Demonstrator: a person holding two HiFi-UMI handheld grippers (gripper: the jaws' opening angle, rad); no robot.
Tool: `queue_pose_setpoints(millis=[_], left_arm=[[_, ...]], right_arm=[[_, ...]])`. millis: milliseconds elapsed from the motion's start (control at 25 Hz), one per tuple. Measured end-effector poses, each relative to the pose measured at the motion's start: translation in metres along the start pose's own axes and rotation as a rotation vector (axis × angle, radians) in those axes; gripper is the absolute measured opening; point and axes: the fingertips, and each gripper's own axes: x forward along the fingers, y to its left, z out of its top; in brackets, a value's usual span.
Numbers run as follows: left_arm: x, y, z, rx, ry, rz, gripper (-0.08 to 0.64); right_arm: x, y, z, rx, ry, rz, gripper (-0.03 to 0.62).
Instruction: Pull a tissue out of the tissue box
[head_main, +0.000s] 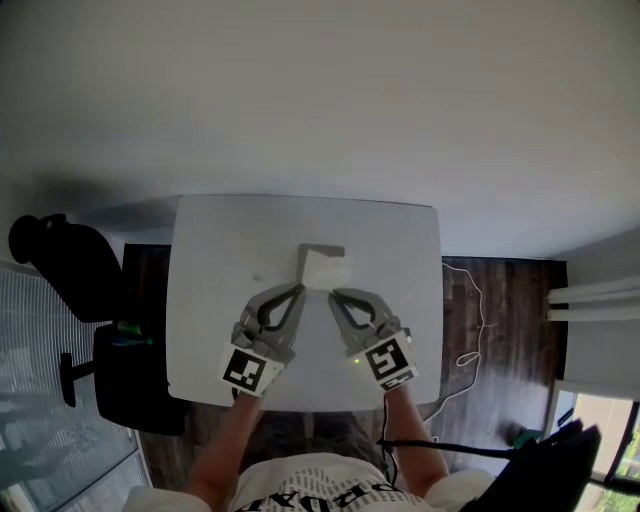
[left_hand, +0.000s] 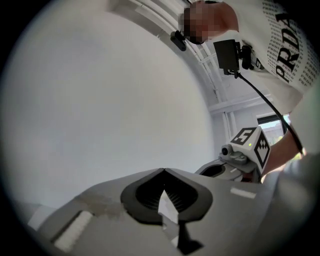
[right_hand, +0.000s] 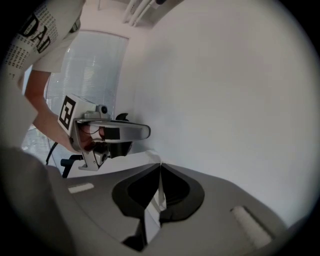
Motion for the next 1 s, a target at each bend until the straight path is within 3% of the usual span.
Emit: queue_pose_setpoints(millis=[120,480,720,1000], left_arm=[[-0.008,-0.007,0.026,0.006,-0.005,-0.001,-0.003],[-0.026,-0.033,0.087,0.067,-0.016,-0.020,-0.003],[-0.041,-0.051,0.102,0.102,0.001,-0.024,-0.005],[-0.054,-0.069,0.111,0.090,-0.004,-0.026,-0.005]], right_arm=[[-0.022,0.006,0.028,0.037,-0.042,0.004,0.009],[-0.075,0.018,0.097,-0.005,-0.123,-0.031,0.009],[-0.102,0.030,0.127,-0.012,-0.184,-0.036,0.009],[-0.122,0.044,0.137,-0.015,-0.226,-0.039,0.009]])
